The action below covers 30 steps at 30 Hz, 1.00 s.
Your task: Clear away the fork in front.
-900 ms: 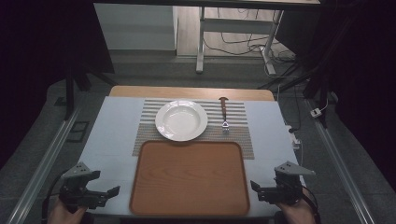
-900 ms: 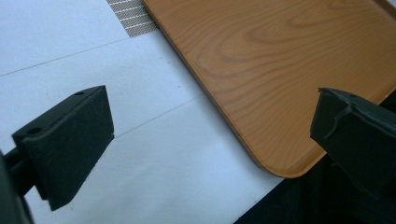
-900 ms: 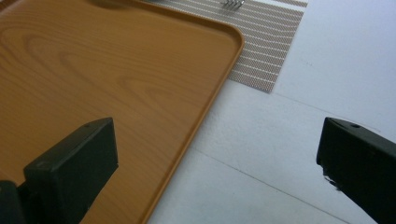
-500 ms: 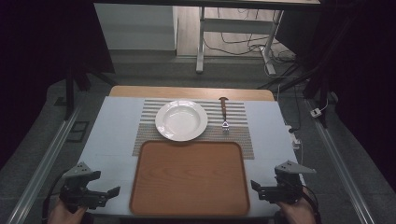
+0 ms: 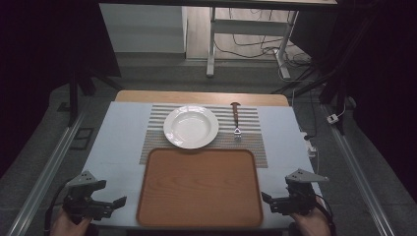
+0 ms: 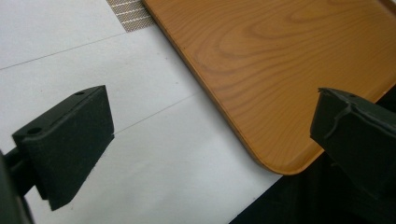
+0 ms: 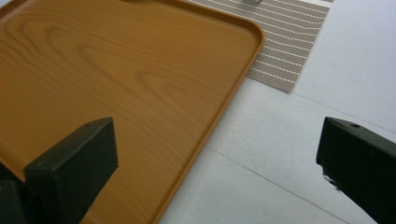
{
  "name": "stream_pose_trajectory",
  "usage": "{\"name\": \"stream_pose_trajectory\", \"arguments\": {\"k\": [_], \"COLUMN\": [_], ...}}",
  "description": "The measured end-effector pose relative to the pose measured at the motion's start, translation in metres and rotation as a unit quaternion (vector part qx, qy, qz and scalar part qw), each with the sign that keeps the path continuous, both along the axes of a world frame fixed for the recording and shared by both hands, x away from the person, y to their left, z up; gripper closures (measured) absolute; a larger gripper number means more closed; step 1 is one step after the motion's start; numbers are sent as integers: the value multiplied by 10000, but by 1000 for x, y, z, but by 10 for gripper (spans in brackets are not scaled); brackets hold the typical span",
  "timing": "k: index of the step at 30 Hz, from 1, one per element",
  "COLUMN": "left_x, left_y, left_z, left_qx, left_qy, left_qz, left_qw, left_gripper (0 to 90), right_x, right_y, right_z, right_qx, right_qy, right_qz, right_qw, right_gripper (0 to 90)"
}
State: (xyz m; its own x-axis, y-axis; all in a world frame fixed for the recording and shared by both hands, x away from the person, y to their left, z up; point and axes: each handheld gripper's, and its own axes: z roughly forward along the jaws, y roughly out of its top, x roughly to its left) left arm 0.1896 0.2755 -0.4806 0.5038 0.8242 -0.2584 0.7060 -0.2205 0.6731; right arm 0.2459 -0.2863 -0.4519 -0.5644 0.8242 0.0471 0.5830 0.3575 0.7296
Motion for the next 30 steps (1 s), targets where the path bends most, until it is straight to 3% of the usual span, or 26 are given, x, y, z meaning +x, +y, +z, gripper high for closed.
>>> {"name": "stream_pose_trajectory", "arguments": {"k": [5, 30], "left_x": [0, -1], "left_y": [0, 1], "left_z": [0, 1], "left_qx": [-9, 4], "left_qy": [-12, -91], "left_qz": [12, 31], "left_qw": [10000, 10000], "left_gripper": [0, 0], "right_x": [1, 14], "right_y": [3, 25], "right_z": [2, 0], "right_qx": [-11, -553], "right_qy": [5, -22], "right_qz": [30, 278], "right_qw": [10000, 9981], "right_gripper": [0, 0]}}
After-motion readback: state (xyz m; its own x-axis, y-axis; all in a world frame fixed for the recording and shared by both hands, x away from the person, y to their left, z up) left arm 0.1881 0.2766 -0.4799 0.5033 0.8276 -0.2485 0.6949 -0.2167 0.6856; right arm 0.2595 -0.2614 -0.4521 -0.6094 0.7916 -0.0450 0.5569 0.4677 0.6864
